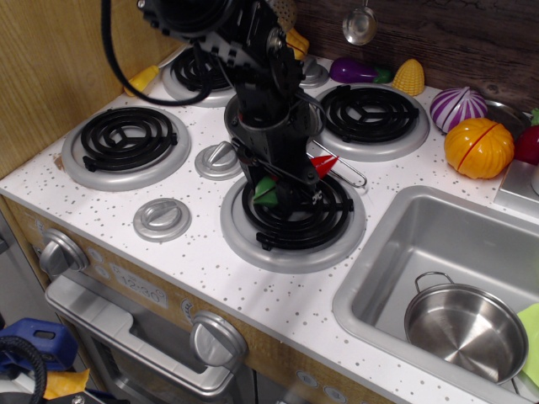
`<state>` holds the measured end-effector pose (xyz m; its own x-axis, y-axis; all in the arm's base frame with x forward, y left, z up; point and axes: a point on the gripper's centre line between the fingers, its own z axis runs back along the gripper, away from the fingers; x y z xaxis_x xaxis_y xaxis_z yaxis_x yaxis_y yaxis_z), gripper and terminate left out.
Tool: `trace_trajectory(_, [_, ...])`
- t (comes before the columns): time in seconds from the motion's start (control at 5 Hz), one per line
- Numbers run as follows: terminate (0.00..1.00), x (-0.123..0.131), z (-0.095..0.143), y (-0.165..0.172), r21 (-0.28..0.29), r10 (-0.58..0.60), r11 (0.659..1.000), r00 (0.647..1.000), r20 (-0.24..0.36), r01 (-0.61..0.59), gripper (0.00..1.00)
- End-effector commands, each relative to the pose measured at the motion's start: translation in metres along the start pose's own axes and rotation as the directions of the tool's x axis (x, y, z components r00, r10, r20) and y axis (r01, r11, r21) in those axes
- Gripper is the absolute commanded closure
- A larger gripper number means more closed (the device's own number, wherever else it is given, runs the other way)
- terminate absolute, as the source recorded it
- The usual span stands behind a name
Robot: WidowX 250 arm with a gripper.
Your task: Put pepper in pot or pan
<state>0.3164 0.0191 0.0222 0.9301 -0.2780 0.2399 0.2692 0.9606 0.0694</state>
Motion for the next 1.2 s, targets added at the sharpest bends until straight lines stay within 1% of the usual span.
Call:
trace_trajectory(0.0, [0.0,0.023,0.039,0.02,0.055,-0.046,0.997,0.999,0.005,0.046,1.0])
trace_trajectory(0.2, [0.0,0.03,0.056,0.041,0.105,-0.111,0.988,0.993,-0.039,0.114,1.0])
trace_trajectory(0.4, [0.0,0.036,0.057,0.067,0.164,-0.185,0.968,0.982,-0.039,0.189,1.0])
trace_trajectory(0.6, [0.0,0.044,0.038,0.095,0.236,-0.259,0.939,0.966,0.0,0.252,1.0])
trace_trajectory(0.8, [0.0,0.052,0.027,0.11,0.259,-0.293,0.926,0.956,0.035,0.274,0.0])
trace_trajectory(1.0, [0.0,0.052,0.027,0.11,0.259,-0.293,0.926,0.956,0.035,0.274,0.0])
